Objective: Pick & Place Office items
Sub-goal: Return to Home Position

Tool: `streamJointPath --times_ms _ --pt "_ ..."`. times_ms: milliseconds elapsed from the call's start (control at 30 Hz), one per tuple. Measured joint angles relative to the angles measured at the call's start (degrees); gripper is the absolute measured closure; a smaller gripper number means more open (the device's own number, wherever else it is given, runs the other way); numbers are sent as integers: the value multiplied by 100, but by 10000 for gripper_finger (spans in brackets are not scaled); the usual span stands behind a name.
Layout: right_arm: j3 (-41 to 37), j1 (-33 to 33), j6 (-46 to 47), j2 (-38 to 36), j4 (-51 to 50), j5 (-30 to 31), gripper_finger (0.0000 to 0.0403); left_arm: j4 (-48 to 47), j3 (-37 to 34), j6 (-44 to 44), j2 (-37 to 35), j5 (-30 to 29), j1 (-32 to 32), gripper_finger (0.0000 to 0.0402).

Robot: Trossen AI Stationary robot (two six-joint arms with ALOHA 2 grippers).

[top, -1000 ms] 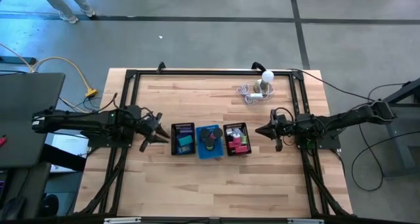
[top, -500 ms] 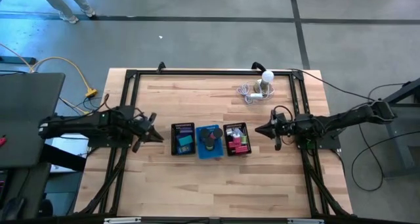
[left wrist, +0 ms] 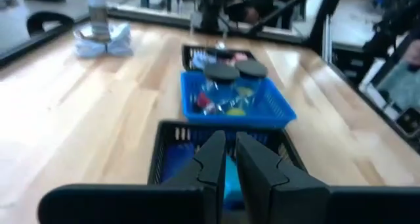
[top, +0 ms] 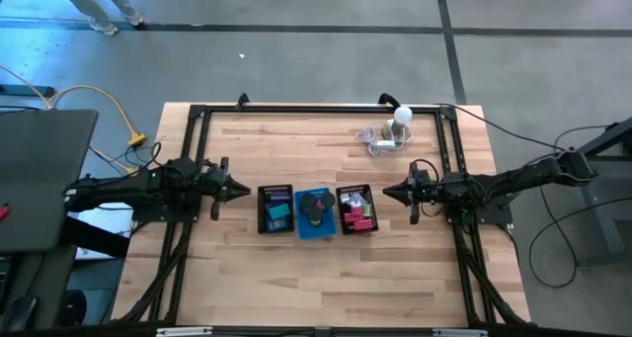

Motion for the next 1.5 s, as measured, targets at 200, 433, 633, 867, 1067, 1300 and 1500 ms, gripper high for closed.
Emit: streamJointPath --times_ms 200,433,633,867,1067,1300,1500 --pt "-4 0 -30 -2 2 1 399 683 -148 76 36 11 -217 369" --pt "-6 -2 -622 -2 309 7 399 949 -183 163 42 -1141 -494 369" --pt "-7 -4 -1142 -2 399 24 399 1068 -239 248 41 -1690 -561 369" --pt "-9 -4 -1198 -2 324 24 400 1098 -321 355 328 -1375 -566 369" --pt "-9 -4 -1216 -2 138 22 400 1259 -341 892 609 -1441 -489 369" --pt "-9 -4 -1198 -2 -194 2 400 1369 -345 1194 696 -1456 -455 369" --pt "-9 -4 -1196 -2 -230 0 400 1414 -345 1151 696 -1456 -455 369"
